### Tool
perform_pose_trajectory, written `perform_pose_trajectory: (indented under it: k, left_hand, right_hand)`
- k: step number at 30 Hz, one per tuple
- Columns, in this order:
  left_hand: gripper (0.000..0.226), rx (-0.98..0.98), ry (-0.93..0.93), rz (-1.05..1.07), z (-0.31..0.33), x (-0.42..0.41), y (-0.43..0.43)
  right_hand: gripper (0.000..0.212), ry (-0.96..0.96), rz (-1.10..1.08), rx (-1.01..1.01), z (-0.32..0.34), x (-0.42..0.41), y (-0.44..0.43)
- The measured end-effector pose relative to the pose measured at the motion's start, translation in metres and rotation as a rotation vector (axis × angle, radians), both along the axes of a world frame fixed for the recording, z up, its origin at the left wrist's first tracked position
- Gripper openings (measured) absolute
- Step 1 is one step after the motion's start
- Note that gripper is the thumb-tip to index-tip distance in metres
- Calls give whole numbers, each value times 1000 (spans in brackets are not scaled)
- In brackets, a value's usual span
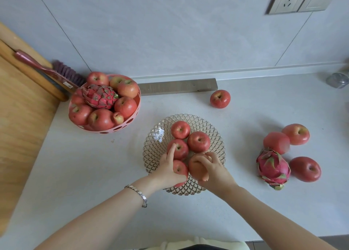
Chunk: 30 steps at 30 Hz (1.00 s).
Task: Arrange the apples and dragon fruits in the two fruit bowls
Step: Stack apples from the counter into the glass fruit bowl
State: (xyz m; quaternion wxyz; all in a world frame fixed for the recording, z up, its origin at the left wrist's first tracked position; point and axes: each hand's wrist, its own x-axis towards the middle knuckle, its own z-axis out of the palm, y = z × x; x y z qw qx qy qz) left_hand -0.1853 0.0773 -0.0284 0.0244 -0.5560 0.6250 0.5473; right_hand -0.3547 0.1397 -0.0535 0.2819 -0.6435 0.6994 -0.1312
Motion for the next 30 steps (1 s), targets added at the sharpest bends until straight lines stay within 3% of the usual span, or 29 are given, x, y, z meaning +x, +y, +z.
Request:
perform_pose_trajectory:
  k: [7,13,19,22,26,28,30]
  left_hand:
    - [101,29,-9,17,-5,-2,1]
    - [100,49,20,58,-5,-1,1]
    - [92,29,60,88,-2,-2,4]
    - [89,1,95,101,1,-2,5]
    - [88,-8,105,82,3,3,4]
    - [89,-24,41,10,5,3,2]
    - [86,-127,-153,-144,8,0,-2]
  right_hand:
    - [82,142,7,-113,-8,8,1]
    - [58,110,93,-73,-7,3,-1]
    - [72,294,-10,-36,-10,18,-3]
    - [69,90,-133,-24,-9,24,-2]
    - [79,24,-85,119,0,13,-5]
    - [83,3,-36,198,16,4,-9]
    - [71,15,20,184,32,-12,-14]
